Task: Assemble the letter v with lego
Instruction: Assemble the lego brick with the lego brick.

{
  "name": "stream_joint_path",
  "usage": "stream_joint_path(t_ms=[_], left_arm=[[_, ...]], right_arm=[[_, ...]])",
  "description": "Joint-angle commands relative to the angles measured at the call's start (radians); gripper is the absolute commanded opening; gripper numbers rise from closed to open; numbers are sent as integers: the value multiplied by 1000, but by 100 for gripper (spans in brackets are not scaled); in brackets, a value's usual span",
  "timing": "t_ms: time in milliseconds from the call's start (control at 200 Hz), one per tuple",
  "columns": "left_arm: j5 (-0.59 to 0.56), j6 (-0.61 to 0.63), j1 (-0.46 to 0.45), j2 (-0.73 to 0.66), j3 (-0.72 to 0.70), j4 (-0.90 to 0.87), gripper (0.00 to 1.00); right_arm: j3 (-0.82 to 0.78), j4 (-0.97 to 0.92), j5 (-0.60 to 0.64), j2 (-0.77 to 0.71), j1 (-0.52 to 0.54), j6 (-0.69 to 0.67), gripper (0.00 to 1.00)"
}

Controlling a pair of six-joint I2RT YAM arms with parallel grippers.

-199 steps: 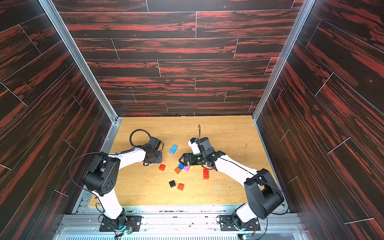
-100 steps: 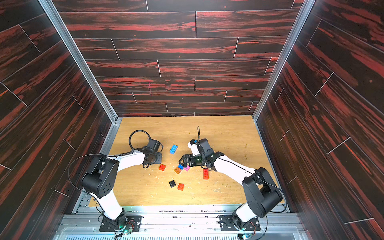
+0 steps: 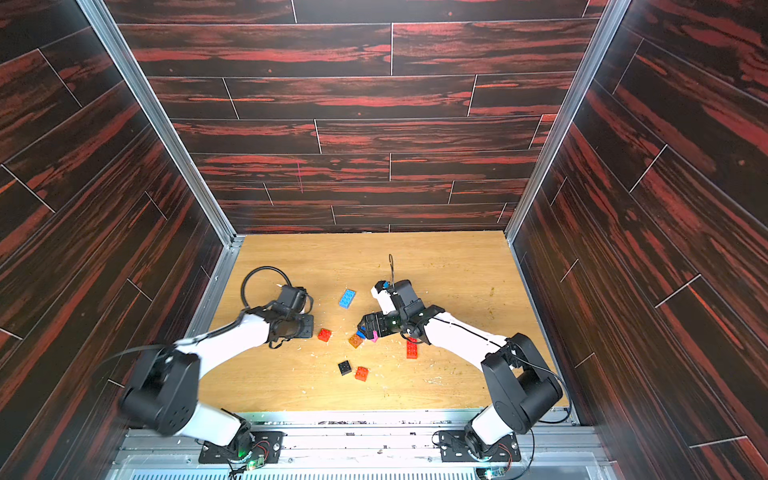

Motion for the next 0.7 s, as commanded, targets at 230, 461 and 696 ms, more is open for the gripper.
stream_joint_path(t_ms=[230,461,696], left_arm=[[54,-26,-83,-159,-67,-75,19],[33,-51,-129,-100,-92,-41,18],[-6,-23,-131,-107,-107,-16,19]], right_arm=[[-21,70,151,67,134,-130,98],[-18,74,184,65,159,-124,99],[-23,69,169,53,166,-109,98]])
